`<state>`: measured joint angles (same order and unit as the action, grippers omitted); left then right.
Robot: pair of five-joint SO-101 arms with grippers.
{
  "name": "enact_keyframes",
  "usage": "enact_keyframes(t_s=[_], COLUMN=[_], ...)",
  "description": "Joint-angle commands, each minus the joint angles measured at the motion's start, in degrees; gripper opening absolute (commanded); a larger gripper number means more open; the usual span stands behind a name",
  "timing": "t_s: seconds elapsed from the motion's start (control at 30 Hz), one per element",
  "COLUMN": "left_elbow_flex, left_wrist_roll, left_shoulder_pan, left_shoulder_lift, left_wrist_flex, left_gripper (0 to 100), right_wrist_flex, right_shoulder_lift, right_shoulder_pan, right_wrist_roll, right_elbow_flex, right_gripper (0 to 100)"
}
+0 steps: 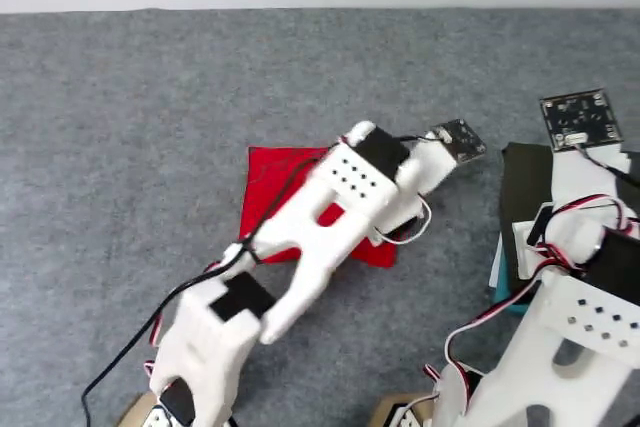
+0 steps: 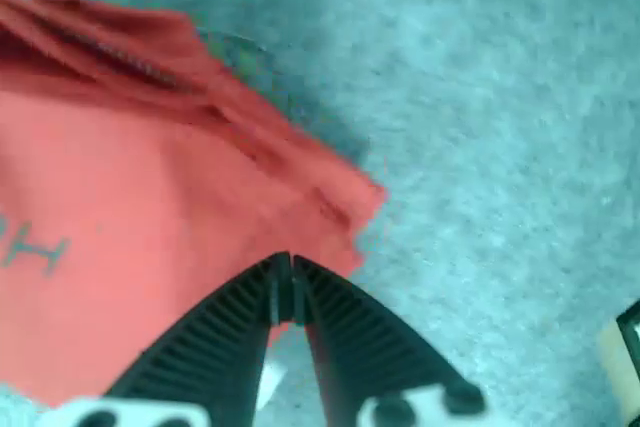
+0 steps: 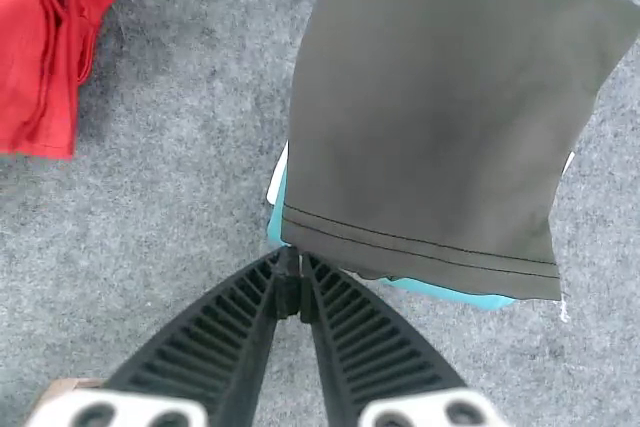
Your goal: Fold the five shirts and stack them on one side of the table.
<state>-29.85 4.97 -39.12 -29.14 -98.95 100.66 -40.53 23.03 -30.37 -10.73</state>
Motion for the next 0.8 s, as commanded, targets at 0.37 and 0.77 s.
enact_keyframes(t_s=[0.37,0.77], left_elbow_flex=[11.30,12.18], left_wrist_roll=[1.85,-3.87], left_shoulder_pan=[16.00,34.20], left_shoulder_lift=[10.37,17.76], left_wrist_flex=[-0.35,0.09], left_gripper=[0,0], right_wrist_flex=[0.84,-8.48], right_shoulder_lift=[-0.75,5.67], right_shoulder_pan=[0.31,-17.80], right_wrist_roll=[-0.35,9.23], right_elbow_flex=[0.62,0.88], right_gripper=[0.9,0.9])
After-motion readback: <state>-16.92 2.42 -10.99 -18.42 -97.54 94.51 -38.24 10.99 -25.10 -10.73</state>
